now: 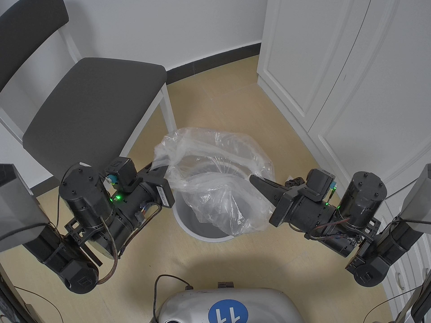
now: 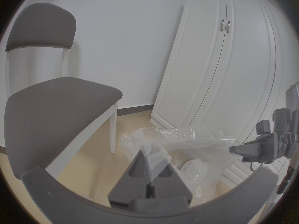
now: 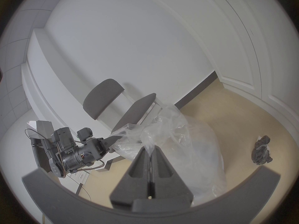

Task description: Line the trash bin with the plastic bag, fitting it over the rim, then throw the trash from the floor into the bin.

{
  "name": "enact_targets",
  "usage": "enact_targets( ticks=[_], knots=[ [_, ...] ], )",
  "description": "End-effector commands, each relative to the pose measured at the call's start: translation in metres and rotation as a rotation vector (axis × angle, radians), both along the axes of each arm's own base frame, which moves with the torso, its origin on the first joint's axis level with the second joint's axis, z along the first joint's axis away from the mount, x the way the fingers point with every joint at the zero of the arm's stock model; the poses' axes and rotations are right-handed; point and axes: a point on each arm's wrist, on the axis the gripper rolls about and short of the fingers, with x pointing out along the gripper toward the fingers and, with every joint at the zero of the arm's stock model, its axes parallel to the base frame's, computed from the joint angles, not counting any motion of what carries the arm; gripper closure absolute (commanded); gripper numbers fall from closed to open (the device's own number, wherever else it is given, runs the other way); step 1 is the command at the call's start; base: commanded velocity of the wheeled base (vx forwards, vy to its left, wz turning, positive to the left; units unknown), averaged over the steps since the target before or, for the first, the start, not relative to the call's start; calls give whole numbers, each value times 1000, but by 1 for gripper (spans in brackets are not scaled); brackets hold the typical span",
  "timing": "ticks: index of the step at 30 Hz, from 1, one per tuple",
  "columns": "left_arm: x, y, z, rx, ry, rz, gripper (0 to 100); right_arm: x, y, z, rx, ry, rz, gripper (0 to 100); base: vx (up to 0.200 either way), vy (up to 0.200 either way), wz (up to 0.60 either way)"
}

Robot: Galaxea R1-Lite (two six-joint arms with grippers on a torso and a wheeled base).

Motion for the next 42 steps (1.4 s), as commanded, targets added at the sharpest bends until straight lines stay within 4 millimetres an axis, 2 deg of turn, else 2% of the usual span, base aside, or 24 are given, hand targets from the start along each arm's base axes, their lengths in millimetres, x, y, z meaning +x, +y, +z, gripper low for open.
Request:
enact_targets(
  ticks=[1,6,7,12,13,14,16,17,21,23,25,29,32,35,39,41,42],
  knots=[
    [17,2,-27,40,70,37,100,7,8,-21,-32,42,8,100,0,0,0],
    [32,7,-52,76,135,72,100,13,15,-40,-62,83,12,100,0,0,0],
    [32,7,-52,76,135,72,100,13,15,-40,-62,83,12,100,0,0,0],
    [58,17,-73,90,167,136,100,18,25,-53,-59,124,25,100,0,0,0],
    [59,18,-73,89,166,139,100,18,25,-53,-60,125,25,100,0,0,0],
    [68,23,-76,84,162,165,100,20,26,-55,-58,128,25,100,0,0,0],
    [68,23,-76,84,162,165,100,20,26,-55,-58,128,25,100,0,0,0],
    [79,26,-70,57,128,188,100,19,26,-49,-46,114,22,100,0,0,0],
    [77,29,-51,29,80,194,100,12,19,-25,-4,63,19,100,0,0,0],
    [77,29,-51,29,80,194,100,12,19,-25,-4,63,19,100,0,0,0],
    [70,32,-31,2,33,200,100,3,12,-7,27,25,20,100,0,0,0],
    [61,34,-15,-17,-2,196,100,-4,6,4,43,5,21,100,0,0,0],
    [57,35,-10,-23,-10,192,100,-7,5,3,39,11,25,100,0,0,0],
    [56,33,-14,-20,2,187,100,-13,10,-1,29,23,49,100,0,0,0],
    [60,21,-38,-12,71,157,100,-13,17,-18,-12,70,65,100,0,0,0],
    [60,21,-39,-12,74,156,100,-13,17,-19,-13,71,63,100,0,0,0],
    [63,12,-51,-14,107,138,100,-10,19,-24,-23,83,62,100,0,0,0]
  ],
)
